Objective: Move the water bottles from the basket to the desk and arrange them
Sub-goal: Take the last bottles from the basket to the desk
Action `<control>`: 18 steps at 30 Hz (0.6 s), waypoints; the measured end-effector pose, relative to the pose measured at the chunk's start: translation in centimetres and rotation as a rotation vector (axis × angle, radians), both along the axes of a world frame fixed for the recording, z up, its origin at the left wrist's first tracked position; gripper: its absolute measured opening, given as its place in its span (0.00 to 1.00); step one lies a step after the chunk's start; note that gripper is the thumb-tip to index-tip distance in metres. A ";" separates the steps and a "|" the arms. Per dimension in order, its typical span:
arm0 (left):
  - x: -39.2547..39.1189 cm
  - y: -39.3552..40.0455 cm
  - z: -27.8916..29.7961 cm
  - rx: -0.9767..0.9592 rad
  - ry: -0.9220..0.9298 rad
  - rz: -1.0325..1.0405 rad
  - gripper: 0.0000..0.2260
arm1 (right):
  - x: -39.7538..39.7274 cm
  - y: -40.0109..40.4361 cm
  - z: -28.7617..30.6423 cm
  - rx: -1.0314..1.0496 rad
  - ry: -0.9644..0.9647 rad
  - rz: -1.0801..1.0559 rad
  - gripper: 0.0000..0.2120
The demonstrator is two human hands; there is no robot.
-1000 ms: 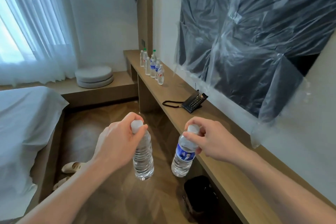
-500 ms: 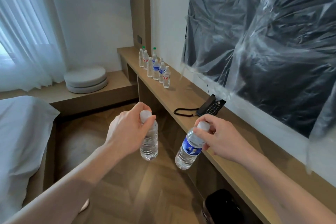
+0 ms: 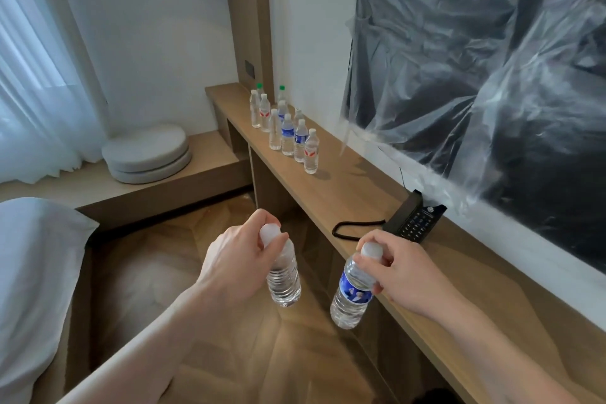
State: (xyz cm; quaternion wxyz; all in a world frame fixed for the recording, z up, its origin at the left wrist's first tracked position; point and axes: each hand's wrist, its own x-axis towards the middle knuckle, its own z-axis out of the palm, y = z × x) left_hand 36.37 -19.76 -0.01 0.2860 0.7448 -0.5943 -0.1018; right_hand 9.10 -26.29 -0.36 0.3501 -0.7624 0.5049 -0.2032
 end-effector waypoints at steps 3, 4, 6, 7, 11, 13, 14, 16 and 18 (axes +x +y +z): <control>2.5 -4.6 -0.4 0.041 0.043 0.020 0.06 | 2.4 -4.7 -1.3 0.044 0.022 0.019 0.06; 3.2 -6.1 -0.4 0.045 0.051 0.028 0.07 | 3.2 -6.4 -1.6 0.056 0.018 0.025 0.06; 4.7 -9.1 -0.6 0.041 0.078 0.038 0.07 | 4.9 -9.8 -2.1 0.070 0.011 0.037 0.06; 5.5 -10.5 -0.8 0.030 0.096 0.042 0.07 | 5.7 -11.4 -2.2 0.069 0.023 0.045 0.06; 9.3 -15.2 -1.5 0.040 0.141 0.074 0.07 | 9.1 -17.0 -2.5 0.089 0.061 0.060 0.07; 11.6 -18.2 -1.7 0.041 0.164 0.083 0.07 | 11.2 -19.8 -2.3 0.095 0.074 0.046 0.07; 12.7 -19.8 -1.7 0.035 0.173 0.077 0.08 | 12.2 -21.2 -2.2 0.095 0.073 0.037 0.07; 15.0 -23.1 -1.9 0.036 0.188 0.055 0.08 | 14.2 -23.8 -2.4 0.095 0.061 0.011 0.05; 17.2 -26.6 -2.2 0.049 0.190 0.026 0.09 | 16.2 -26.2 -2.8 0.110 0.035 -0.022 0.04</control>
